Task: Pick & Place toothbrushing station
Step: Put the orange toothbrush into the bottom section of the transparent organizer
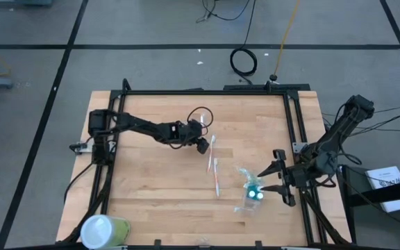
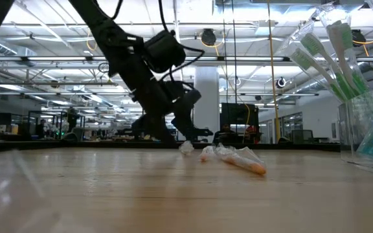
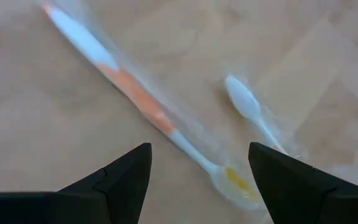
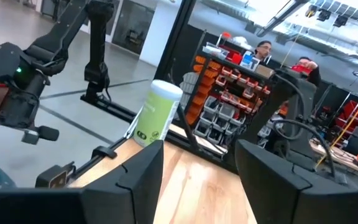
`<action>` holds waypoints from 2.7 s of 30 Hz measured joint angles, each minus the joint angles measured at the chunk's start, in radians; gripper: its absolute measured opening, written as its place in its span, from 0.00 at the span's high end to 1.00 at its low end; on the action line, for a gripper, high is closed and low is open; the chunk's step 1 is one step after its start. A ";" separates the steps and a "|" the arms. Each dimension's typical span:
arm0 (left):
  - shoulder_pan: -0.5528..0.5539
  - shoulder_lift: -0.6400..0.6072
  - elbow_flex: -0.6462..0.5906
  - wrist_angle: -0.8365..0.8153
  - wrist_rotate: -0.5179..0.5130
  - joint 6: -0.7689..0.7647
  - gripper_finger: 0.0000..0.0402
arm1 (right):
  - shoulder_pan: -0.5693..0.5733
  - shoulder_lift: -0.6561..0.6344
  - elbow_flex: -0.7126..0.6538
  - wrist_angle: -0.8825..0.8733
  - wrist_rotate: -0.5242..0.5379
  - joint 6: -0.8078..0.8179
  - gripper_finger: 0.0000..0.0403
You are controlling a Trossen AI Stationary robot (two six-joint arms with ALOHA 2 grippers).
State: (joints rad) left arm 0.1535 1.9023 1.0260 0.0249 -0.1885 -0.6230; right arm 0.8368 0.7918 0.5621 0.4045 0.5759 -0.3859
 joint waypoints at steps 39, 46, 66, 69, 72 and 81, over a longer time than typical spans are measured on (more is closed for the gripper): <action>0.125 -0.035 0.001 0.205 -0.011 0.653 0.31 | -0.030 0.029 0.000 0.003 0.000 0.024 0.56; 0.115 0.065 0.000 0.234 0.030 0.602 0.31 | -0.035 0.029 0.000 0.009 -0.002 0.033 0.56; 0.064 -0.042 0.001 -0.447 -0.069 -0.120 0.31 | -0.035 0.030 0.000 0.000 -0.001 0.034 0.57; 0.013 -0.100 -0.002 -0.549 0.056 -0.146 0.31 | -0.035 0.030 0.000 -0.006 -0.001 0.034 0.58; -0.039 -0.161 -0.005 -0.566 0.143 -0.111 0.31 | -0.035 0.030 0.000 -0.026 -0.001 0.034 0.58; -0.137 -0.306 -0.001 -0.580 0.302 -0.068 0.31 | -0.035 0.031 0.000 -0.042 -0.001 0.053 0.58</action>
State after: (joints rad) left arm 0.0164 1.5958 1.0248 -0.5547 0.1133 -0.6911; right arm 0.8021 0.8227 0.5617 0.3623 0.5746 -0.3332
